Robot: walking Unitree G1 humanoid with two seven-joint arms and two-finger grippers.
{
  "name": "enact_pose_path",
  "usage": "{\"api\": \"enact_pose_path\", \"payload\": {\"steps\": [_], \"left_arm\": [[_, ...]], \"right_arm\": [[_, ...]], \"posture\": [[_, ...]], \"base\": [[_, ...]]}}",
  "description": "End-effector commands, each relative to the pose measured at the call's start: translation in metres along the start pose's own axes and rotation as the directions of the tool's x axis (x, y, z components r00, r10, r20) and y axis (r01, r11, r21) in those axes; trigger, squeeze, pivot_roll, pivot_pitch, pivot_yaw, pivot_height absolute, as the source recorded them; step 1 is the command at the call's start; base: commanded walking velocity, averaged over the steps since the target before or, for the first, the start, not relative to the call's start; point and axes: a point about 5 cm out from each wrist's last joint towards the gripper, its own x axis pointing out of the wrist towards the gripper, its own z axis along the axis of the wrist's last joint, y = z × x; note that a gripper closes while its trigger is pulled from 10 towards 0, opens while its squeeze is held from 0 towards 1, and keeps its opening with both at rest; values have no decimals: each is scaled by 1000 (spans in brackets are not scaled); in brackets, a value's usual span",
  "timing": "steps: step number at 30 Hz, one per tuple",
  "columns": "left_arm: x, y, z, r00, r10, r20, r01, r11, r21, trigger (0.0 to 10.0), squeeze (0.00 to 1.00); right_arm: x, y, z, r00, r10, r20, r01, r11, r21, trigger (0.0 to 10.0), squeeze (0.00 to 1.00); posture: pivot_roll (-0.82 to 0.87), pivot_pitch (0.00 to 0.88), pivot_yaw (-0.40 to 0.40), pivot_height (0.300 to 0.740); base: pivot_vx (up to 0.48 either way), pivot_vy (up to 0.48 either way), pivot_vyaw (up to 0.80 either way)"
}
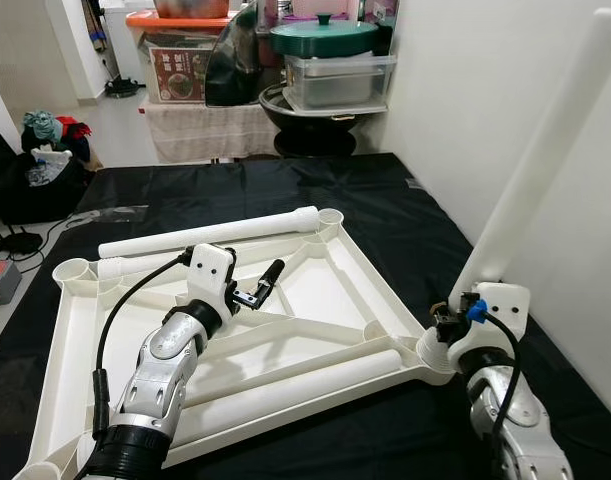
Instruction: Building children table
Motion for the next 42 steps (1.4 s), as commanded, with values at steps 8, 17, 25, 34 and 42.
{"api": "enact_pose_path", "payload": {"steps": [8,17,25,34,42], "left_arm": [[3,8,3,1000,10,2,-10,1000,18,10000,0],[3,9,3,1000,8,2,-8,1000,23,10000,0],[5,12,5,1000,11,5,-12,1000,28,10000,0],[3,9,3,1000,2,1,-2,999,37,10000,0],[3,11,2,1000,5,-3,-4,999,44,10000,0]], "right_arm": [[-6,-7,-17,995,52,-79,-50,999,21,10000,0],[-8,-1,-27,985,115,-130,-108,992,62,10000,0],[-8,-1,-32,977,152,-152,-144,988,65,10000,0],[-3,-25,-28,979,-126,-157,147,981,127,10000,0],[-3,-19,-11,965,-245,-97,255,961,104,10000,0]], "posture": [[-43,0,-9,740],[-32,0,-11,740],[-35,0,-9,740],[-28,0,-11,740],[-32,0,-11,740]], "base": [[0,0,0],[0,0,0],[0,0,0],[0,0,0],[0,0,0]]}}
